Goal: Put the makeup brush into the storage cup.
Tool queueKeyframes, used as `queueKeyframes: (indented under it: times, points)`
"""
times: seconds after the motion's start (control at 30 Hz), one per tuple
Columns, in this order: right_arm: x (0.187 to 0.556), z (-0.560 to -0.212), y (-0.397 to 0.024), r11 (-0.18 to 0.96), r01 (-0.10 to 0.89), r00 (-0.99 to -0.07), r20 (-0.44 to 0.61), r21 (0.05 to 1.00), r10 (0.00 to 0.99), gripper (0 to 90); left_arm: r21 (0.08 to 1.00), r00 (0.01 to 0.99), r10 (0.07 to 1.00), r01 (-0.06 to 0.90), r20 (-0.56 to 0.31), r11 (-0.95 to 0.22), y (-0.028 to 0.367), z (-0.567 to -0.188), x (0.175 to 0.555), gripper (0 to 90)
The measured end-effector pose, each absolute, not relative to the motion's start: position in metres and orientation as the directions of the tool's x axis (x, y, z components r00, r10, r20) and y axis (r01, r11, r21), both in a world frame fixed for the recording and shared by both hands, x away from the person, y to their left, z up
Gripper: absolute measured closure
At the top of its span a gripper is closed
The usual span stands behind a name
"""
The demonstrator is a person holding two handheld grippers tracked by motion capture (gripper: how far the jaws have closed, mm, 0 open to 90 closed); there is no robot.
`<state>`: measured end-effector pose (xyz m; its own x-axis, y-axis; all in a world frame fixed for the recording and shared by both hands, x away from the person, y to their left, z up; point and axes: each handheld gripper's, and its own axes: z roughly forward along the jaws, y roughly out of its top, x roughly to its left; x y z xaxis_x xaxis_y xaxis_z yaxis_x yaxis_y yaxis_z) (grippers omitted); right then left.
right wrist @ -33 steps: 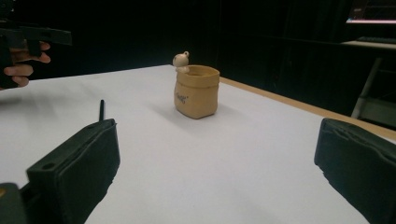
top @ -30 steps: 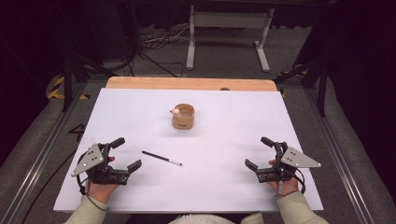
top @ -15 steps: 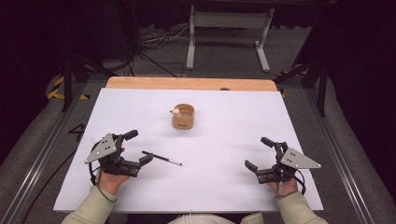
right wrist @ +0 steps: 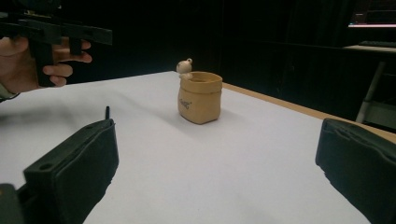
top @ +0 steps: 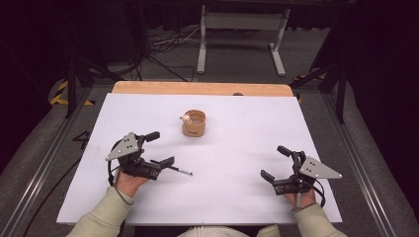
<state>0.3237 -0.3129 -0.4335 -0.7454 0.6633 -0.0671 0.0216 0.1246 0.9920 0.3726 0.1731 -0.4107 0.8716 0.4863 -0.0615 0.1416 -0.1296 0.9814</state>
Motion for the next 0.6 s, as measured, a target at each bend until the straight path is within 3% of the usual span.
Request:
queueKeyframes:
  times: [0.2,0.6]
  points:
    - [0.324,-0.434,-0.314,0.119,0.033,-0.747,-0.054,0.992,0.662,0.0,0.972,0.871,0.487,0.163,-0.06,-0.171,0.174,-0.409,0.38,0.0]
    - [0.323,-0.434,-0.316,0.14,0.025,-0.732,-0.077,0.99,0.677,0.0,0.896,0.893,0.451,0.197,0.004,-0.399,0.163,-0.388,0.391,0.0]
